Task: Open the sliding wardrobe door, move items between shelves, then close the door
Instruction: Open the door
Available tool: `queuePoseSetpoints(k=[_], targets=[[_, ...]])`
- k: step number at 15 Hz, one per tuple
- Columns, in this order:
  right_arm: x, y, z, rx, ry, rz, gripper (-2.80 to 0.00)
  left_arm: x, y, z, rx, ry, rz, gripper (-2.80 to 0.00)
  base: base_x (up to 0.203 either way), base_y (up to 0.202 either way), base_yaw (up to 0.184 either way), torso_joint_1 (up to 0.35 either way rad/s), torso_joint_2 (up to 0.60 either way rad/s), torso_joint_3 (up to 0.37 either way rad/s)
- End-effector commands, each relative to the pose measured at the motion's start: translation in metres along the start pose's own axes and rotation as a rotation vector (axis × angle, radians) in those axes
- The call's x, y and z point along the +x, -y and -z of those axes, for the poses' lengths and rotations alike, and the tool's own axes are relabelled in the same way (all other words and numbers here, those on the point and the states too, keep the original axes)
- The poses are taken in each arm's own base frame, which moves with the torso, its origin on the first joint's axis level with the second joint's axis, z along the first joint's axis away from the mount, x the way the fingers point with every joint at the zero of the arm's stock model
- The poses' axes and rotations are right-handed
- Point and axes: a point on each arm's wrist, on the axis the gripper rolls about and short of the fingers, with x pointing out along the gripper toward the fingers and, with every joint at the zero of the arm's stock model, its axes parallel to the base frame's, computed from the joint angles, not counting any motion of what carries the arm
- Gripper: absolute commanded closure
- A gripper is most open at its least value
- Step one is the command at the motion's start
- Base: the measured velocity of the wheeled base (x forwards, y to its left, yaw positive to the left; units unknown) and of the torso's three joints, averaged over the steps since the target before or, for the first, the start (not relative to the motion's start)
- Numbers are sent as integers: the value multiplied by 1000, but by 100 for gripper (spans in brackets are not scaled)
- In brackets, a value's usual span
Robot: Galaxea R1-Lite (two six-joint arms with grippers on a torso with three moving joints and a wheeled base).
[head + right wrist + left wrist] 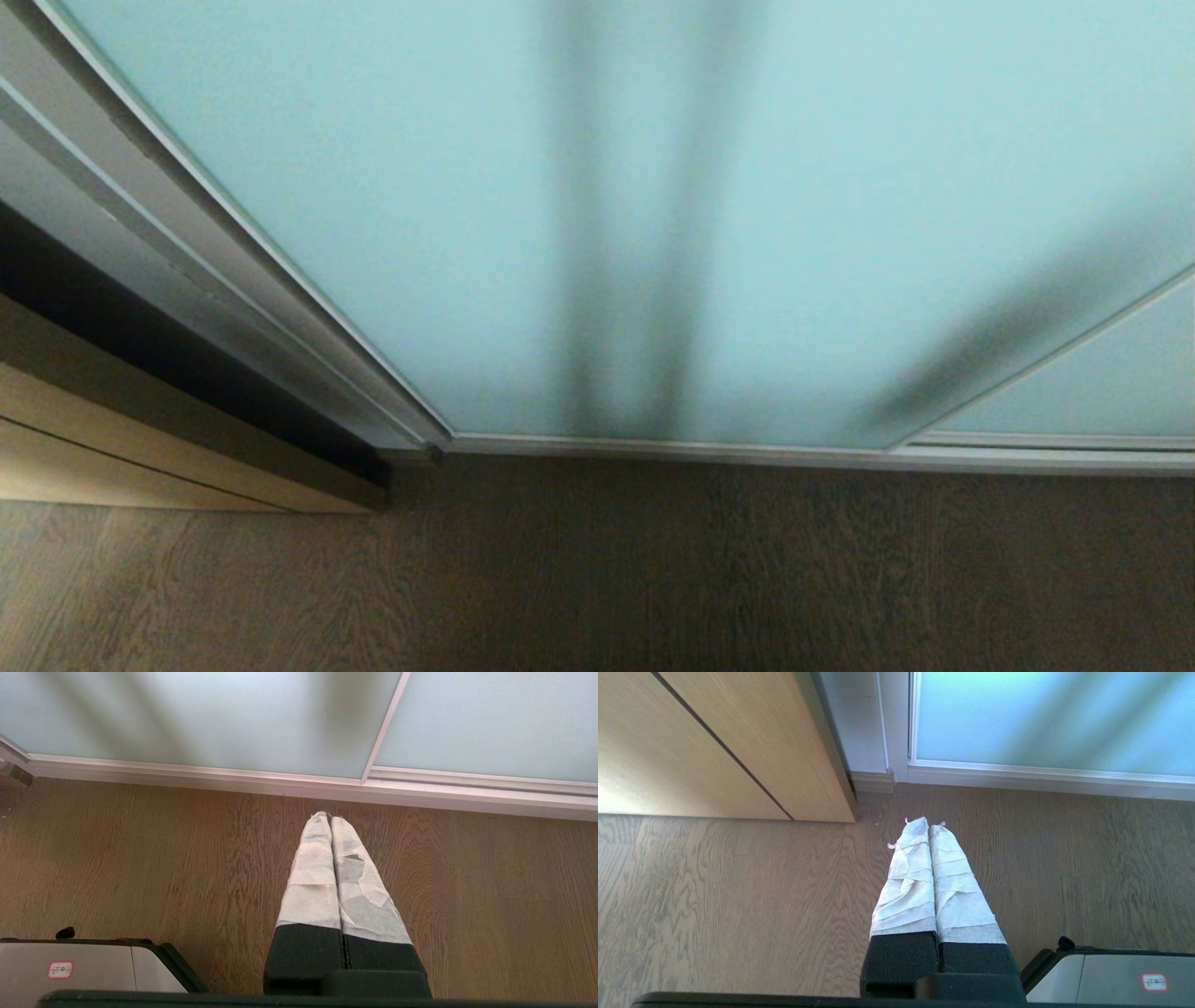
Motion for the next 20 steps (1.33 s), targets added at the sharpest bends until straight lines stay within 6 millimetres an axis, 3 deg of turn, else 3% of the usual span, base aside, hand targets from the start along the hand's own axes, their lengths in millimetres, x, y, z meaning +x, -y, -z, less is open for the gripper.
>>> queuePoseSetpoints(k=[1, 14, 16, 20], targets=[[0, 0, 0, -1, 0, 0, 0, 0, 0, 0, 0, 1, 0, 0, 0, 0, 0, 0, 0, 0], [0, 0, 0, -1, 0, 0, 0, 0, 0, 0, 8, 3, -5, 0, 0, 0, 0, 0, 0, 0], [0, 0, 0, -1, 1, 0, 0, -5, 0, -18, 16, 67, -5, 0, 0, 0, 0, 0, 0, 0], [0, 0, 0, -1, 1, 0, 0, -16, 0, -89, 21, 201, -10, 0, 0, 0, 0, 0, 0, 0]])
